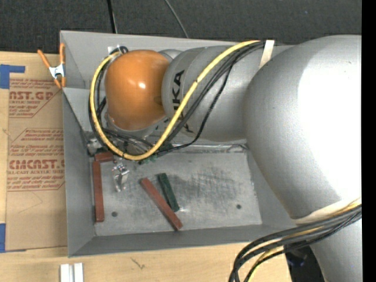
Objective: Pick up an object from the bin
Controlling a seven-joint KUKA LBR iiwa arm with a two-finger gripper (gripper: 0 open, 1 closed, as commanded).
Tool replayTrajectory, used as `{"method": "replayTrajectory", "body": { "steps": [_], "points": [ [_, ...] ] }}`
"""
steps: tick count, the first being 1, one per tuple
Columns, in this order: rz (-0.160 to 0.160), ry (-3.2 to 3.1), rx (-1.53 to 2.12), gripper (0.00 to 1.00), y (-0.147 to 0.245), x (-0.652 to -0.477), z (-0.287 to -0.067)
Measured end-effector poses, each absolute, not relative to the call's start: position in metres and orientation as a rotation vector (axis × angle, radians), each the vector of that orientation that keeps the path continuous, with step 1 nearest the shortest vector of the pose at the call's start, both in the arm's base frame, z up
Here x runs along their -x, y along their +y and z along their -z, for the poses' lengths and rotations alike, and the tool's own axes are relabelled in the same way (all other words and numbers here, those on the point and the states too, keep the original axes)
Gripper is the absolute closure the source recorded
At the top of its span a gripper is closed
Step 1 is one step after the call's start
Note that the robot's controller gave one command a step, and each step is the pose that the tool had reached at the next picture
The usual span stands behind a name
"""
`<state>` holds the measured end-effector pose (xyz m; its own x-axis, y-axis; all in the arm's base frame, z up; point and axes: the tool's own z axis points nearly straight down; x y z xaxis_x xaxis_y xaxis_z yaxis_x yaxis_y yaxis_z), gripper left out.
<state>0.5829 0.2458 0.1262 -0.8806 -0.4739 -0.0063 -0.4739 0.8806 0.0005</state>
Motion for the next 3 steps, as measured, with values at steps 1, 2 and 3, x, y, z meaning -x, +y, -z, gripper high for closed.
{"method": "replayTrajectory", "body": {
  "steps": [1, 2, 3],
  "points": [
    [-0.002, 2.886, 1.237, 0.00, 0.248, -0.573, -0.110],
    [0.005, 2.801, 1.414, 0.00, 0.246, -0.589, -0.072],
    [0.002, 2.612, 1.734, 1.00, 0.245, -0.582, -0.073]
  ]
}}
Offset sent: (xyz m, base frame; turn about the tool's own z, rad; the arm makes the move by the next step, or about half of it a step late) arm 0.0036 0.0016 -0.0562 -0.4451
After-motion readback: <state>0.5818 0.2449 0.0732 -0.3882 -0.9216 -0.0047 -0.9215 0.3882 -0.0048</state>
